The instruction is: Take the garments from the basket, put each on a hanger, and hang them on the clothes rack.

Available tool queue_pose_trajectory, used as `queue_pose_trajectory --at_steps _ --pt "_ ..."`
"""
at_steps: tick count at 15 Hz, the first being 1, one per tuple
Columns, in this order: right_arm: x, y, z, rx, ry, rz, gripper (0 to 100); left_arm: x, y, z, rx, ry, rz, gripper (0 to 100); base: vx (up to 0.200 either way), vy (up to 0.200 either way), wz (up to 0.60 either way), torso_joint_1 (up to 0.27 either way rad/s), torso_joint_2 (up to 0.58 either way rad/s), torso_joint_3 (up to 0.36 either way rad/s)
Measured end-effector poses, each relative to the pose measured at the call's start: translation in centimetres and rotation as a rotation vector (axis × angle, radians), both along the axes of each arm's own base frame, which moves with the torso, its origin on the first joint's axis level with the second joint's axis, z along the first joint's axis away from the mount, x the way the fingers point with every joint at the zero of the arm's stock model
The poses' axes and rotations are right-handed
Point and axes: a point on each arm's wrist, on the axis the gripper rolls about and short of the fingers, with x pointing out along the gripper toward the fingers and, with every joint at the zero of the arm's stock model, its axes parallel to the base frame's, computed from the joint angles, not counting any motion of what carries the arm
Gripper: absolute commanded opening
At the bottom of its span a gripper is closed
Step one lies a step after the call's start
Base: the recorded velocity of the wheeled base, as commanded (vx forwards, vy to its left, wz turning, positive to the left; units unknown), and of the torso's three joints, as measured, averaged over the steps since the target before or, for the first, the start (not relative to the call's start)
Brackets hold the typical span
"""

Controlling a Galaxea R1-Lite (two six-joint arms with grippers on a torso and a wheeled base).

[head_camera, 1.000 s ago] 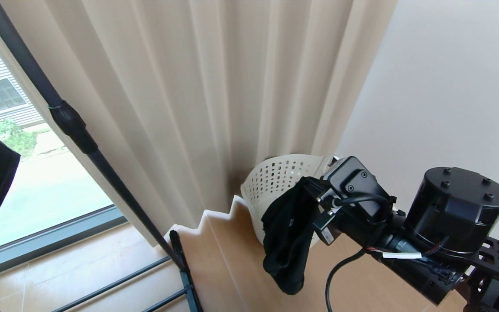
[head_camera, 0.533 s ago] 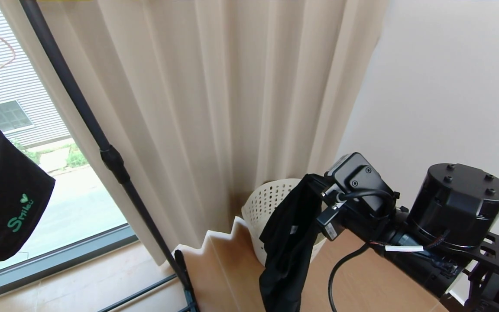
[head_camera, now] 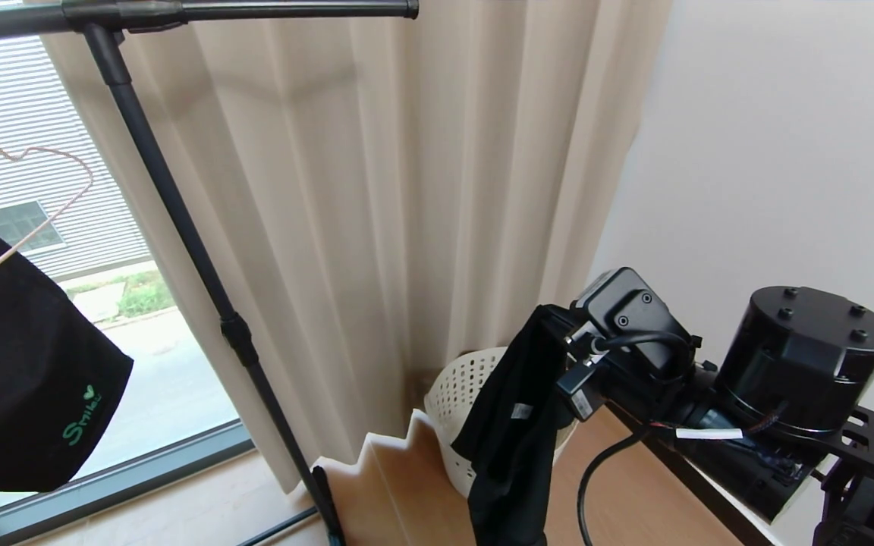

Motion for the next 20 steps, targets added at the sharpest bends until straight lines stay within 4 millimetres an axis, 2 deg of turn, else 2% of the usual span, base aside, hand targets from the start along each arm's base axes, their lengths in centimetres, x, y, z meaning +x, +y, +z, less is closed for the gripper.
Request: queue_pose_trajectory --at_steps 13,20 --pt "-0.15 -0.16 -0.25 -0.013 0.005 0.000 0 0.00 0.00 0.00 -0.002 0.000 0.000 100 0.000 0.000 0.00 0.228 -0.55 -0.325" --pt "-0.27 -0.27 -0.27 -0.015 0.006 0.001 0 0.00 0.00 0.00 -0.002 0.000 0.001 100 0.000 0.000 0.00 0.181 -0.40 -0.222"
